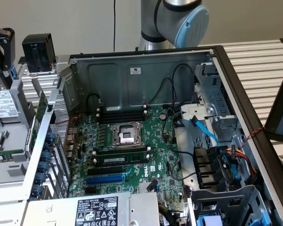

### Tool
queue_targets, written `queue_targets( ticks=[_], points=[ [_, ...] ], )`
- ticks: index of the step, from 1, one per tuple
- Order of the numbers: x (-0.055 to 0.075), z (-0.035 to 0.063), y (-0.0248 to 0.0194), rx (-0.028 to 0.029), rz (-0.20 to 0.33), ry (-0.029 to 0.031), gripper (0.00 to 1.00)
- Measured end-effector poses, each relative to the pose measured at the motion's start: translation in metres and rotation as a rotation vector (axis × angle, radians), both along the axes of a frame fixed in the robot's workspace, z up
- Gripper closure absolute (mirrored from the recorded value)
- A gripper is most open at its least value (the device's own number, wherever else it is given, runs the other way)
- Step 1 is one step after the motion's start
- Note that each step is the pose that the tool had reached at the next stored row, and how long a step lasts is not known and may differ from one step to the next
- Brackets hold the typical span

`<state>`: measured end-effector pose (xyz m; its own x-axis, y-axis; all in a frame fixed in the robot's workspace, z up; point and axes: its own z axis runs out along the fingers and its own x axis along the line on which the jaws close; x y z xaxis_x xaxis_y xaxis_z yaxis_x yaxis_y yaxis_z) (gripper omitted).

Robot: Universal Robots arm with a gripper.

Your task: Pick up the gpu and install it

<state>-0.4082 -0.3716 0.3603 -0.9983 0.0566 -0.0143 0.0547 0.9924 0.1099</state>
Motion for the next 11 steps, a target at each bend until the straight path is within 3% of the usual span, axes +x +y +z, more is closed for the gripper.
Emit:
queue_targets(
  ticks=[3, 7, 10, 11],
  points=[
    [-0.0001, -0.0026, 0.0001, 0.0189, 0.0, -0.0029, 0.58],
    [-0.0003, -0.007, 0.0, 0.04, 0.0, -0.003, 0.58],
    [-0.0003, -0.0083, -0.0008, 0.0464, 0.0, -0.0012, 0.58],
    [-0.0005, -0.0091, -0.0013, 0.0516, 0.0, -0.0009, 0.58]
  ],
)
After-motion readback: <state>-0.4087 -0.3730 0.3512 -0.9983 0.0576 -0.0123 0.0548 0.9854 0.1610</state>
